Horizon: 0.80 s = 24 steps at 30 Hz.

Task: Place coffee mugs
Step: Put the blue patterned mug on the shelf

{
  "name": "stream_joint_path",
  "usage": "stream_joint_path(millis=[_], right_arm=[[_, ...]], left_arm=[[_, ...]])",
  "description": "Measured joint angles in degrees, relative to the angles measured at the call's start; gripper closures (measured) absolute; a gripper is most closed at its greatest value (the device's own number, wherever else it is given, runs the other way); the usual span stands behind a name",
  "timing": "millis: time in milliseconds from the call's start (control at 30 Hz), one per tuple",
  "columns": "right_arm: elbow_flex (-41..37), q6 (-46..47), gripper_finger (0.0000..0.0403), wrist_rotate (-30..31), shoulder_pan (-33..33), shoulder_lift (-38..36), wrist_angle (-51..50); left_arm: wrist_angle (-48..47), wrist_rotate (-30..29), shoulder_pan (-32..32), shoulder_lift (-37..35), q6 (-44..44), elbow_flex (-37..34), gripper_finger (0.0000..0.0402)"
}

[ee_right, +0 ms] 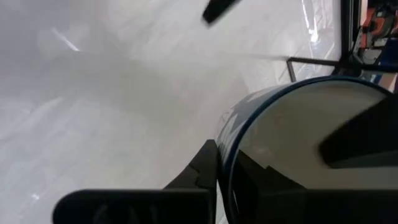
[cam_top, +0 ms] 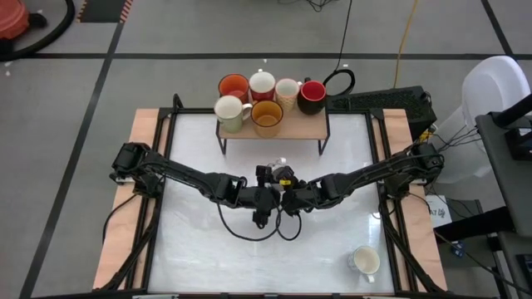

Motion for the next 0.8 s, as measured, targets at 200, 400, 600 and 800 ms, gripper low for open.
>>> stream_joint_path(millis=[200, 400, 600, 800], right_arm=[[0.02, 2.87, 0.0395, 1.5, 0.98, -1.02, -4.43], [0.07, 4.35, 0.0395, 0.66, 3.39, -5.31, -4.94], [0.54, 3.54, 0.0395, -0.37, 4.24, -11.93, -8.21], [0.61, -5.68, 0.0395, -9.38, 1.39, -18.48, -10.05]], left_arm=[[-7.77, -11.04, -1.95, -5.09, -4.26, -0.18, 0.0028], [-16.07, -16.34, -3.76, -13.57, -11.3, -1.71, 0.005], [-12.74, -17.68, -3.45, -23.88, -16.91, -14.57, 0.0086], [-3.01, -17.05, -3.54, -31.19, -19.13, -27.2, 0.0107]])
